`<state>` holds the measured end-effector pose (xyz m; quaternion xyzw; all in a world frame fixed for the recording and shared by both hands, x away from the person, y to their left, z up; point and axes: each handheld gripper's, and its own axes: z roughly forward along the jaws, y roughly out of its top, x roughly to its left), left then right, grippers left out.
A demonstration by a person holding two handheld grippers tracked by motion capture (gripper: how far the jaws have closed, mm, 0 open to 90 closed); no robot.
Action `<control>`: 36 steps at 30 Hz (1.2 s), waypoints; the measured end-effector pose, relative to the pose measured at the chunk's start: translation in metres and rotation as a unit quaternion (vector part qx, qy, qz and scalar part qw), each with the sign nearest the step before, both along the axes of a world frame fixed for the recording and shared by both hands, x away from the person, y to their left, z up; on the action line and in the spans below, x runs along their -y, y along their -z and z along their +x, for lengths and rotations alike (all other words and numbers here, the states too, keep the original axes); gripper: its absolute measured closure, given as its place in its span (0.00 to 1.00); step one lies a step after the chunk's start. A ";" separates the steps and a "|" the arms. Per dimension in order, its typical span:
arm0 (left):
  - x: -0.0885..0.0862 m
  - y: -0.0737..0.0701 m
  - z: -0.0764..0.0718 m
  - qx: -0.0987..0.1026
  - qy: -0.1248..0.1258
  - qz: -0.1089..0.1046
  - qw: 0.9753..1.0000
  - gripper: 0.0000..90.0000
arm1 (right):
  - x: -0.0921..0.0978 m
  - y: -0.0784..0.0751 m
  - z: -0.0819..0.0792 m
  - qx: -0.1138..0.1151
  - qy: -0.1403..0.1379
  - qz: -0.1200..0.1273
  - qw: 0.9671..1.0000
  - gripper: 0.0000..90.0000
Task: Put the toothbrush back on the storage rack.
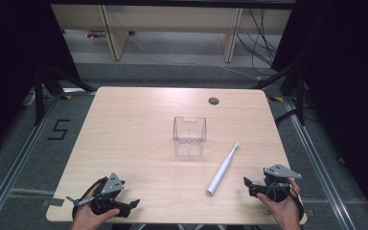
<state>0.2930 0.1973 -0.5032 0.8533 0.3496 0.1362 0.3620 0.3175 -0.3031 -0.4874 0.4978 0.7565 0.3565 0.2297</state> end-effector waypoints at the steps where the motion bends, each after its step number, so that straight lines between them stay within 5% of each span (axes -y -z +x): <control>1: 0.000 0.000 0.000 0.000 0.000 0.001 1.000 0.16 | -0.001 0.000 0.001 0.005 -0.007 0.004 1.000 0.21; 17: 0.000 0.000 0.001 -0.001 0.003 0.003 1.000 0.16 | -0.026 -0.011 0.014 0.007 -0.027 0.024 0.999 0.29; 20: -0.001 0.000 0.001 -0.001 0.002 0.002 1.000 0.16 | -0.031 -0.015 0.018 0.024 -0.046 0.002 0.999 0.30; 36: 0.000 -0.001 0.000 -0.001 0.001 0.004 1.000 0.16 | -0.064 -0.017 0.026 0.017 -0.098 0.014 0.995 0.41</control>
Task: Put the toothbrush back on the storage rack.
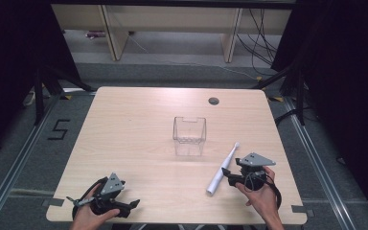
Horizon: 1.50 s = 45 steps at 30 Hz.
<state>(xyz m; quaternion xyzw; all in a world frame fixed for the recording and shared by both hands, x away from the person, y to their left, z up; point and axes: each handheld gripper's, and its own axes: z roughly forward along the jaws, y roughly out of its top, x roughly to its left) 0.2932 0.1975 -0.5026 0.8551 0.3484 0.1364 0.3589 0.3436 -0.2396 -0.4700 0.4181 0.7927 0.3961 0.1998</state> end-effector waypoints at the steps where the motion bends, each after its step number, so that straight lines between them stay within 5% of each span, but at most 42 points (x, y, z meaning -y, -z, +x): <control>1: 0.000 0.000 0.000 0.000 -0.001 0.000 1.000 0.16 | -0.003 -0.001 -0.001 -0.005 0.004 0.000 1.000 0.42; 12: 0.000 0.000 0.000 0.001 0.001 -0.001 1.000 0.16 | -0.034 0.001 0.008 -0.002 -0.053 -0.022 0.998 0.53; 13: 0.000 0.000 0.000 0.001 0.001 -0.001 1.000 0.16 | -0.037 0.000 0.007 -0.015 -0.049 -0.020 0.998 0.54; 16: 0.000 0.000 0.000 -0.001 0.003 0.001 1.000 0.16 | -0.041 0.003 0.009 -0.008 -0.067 -0.027 0.997 0.62; 27: 0.000 0.000 0.000 -0.001 0.005 -0.004 1.000 0.16 | -0.054 0.008 0.009 -0.036 -0.101 -0.030 0.994 0.93; 33: 0.000 0.000 0.000 -0.001 0.003 0.002 1.000 0.16 | -0.059 0.011 0.009 -0.052 -0.110 -0.038 0.992 0.99; 34: 0.000 0.000 0.000 0.001 0.004 0.000 1.000 0.16 | -0.059 0.012 0.012 -0.040 -0.130 -0.040 0.990 0.99; 36: 0.000 0.000 0.000 0.001 0.005 -0.001 1.000 0.16 | -0.063 0.012 0.008 -0.059 -0.116 -0.043 0.991 1.00; 37: 0.000 0.000 0.000 0.001 0.003 -0.002 1.000 0.16 | -0.064 0.015 0.011 -0.039 -0.128 -0.046 0.990 1.00; 39: 0.000 -0.001 0.000 0.000 0.004 0.001 1.000 0.16 | -0.065 0.014 0.009 -0.060 -0.122 -0.050 0.989 1.00; 42: -0.001 -0.001 0.000 0.000 0.008 0.004 1.000 0.16 | -0.066 0.019 0.011 -0.049 -0.131 -0.051 0.989 1.00; 45: -0.001 0.000 0.000 0.004 0.007 0.000 1.000 0.16 | -0.066 0.019 0.010 -0.063 -0.118 -0.051 0.990 1.00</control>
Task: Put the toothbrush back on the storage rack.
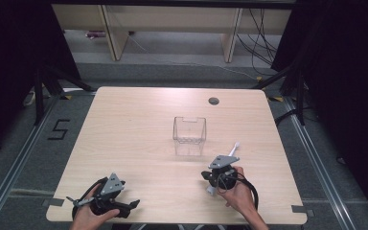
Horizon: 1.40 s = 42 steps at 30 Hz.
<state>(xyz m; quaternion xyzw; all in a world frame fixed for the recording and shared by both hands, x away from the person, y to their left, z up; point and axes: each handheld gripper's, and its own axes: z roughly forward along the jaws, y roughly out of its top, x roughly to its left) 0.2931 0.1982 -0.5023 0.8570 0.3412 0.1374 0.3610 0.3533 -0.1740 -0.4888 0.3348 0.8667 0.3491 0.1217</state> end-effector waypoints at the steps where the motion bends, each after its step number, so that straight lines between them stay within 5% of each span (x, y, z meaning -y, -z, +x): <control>1: 0.000 0.000 0.000 0.000 -0.001 -0.001 1.000 0.16 | 0.000 0.000 0.000 0.000 -0.005 0.000 1.000 1.00; 3: 0.000 0.000 0.000 -0.002 0.000 -0.002 1.000 0.16 | 0.001 0.001 0.002 -0.002 -0.022 -0.006 1.000 1.00; 19: 0.000 0.000 0.000 0.001 -0.001 -0.004 1.000 0.16 | 0.002 0.006 -0.003 -0.014 -0.036 -0.016 0.999 1.00; 42: 0.001 0.001 -0.001 -0.001 -0.002 -0.002 1.000 0.16 | 0.026 0.007 -0.021 -0.039 -0.026 -0.026 0.999 1.00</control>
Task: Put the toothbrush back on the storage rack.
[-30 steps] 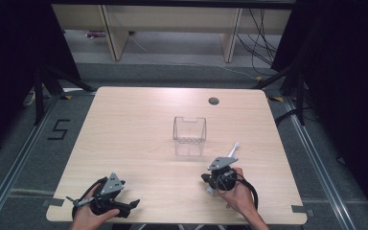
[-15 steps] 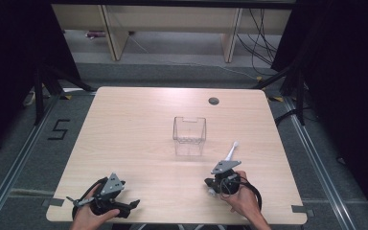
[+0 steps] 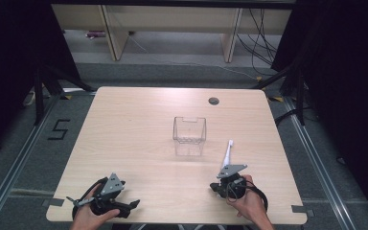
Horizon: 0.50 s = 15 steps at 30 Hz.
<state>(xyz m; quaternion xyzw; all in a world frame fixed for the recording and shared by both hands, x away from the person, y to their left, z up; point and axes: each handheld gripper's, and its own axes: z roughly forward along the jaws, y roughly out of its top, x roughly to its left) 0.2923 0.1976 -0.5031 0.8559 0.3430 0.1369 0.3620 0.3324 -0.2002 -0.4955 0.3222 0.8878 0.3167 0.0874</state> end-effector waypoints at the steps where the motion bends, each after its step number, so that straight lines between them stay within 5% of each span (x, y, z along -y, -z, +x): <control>1: 0.000 0.000 0.000 0.000 0.001 0.000 1.000 0.16 | 0.001 0.000 0.000 0.000 -0.001 0.002 1.000 1.00; 15: 0.001 0.001 0.000 -0.002 -0.002 -0.005 1.000 0.16 | 0.019 -0.001 -0.008 -0.004 0.006 0.004 1.000 1.00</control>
